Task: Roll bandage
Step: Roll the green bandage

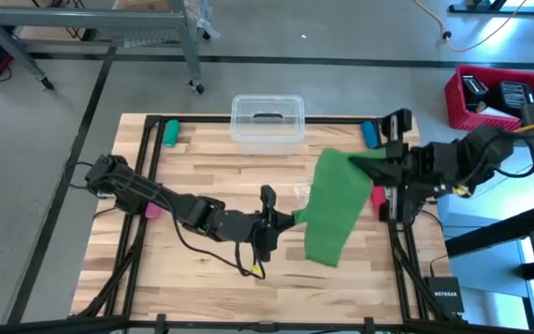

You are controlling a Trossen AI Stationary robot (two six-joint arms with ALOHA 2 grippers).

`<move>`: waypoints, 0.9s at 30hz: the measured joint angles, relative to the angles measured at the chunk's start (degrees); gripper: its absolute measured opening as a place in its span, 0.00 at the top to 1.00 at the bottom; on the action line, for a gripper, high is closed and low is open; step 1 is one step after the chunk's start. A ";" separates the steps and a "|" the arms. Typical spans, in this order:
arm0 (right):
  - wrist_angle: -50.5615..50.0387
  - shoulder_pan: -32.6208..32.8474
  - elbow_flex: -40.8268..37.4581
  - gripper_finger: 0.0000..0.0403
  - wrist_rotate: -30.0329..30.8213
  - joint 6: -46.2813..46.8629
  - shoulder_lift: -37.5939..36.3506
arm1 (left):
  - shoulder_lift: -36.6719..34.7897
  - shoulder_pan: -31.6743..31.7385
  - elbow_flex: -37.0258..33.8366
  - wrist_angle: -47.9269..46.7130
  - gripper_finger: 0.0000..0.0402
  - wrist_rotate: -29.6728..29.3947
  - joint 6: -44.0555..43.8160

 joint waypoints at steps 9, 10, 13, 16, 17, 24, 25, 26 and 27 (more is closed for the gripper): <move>-6.03 -10.29 0.03 1.00 5.80 2.24 -0.27 | 0.51 -3.96 0.00 0.38 1.00 0.57 0.96; -8.06 -11.51 0.10 1.00 6.20 2.45 -0.31 | 0.50 -4.37 -0.04 1.08 1.00 0.59 1.36; -15.51 -15.01 0.13 0.98 6.90 3.82 -0.31 | 0.50 -5.52 -0.07 3.18 1.00 0.77 2.51; -22.32 -18.51 -0.40 0.96 6.83 8.34 0.14 | 0.50 -6.14 -0.09 4.25 1.00 1.01 2.55; -24.71 -19.61 -0.59 0.95 6.50 10.04 0.36 | 0.52 -6.23 -0.13 4.53 1.00 1.07 2.56; -38.91 -27.38 -3.97 0.89 3.59 20.21 2.58 | 0.57 -6.28 -0.17 5.35 1.00 1.25 -0.17; -40.46 -28.53 -4.76 0.87 1.94 21.54 2.85 | 0.57 -6.28 -0.17 5.34 1.00 1.27 -0.64; -41.87 -29.67 -5.73 0.84 -0.48 22.86 3.09 | 0.57 -6.28 -0.17 5.10 1.00 1.27 -1.48; -42.81 -30.77 -6.88 0.81 -3.30 23.74 3.39 | 0.57 -6.28 -0.17 4.69 1.00 1.34 -2.30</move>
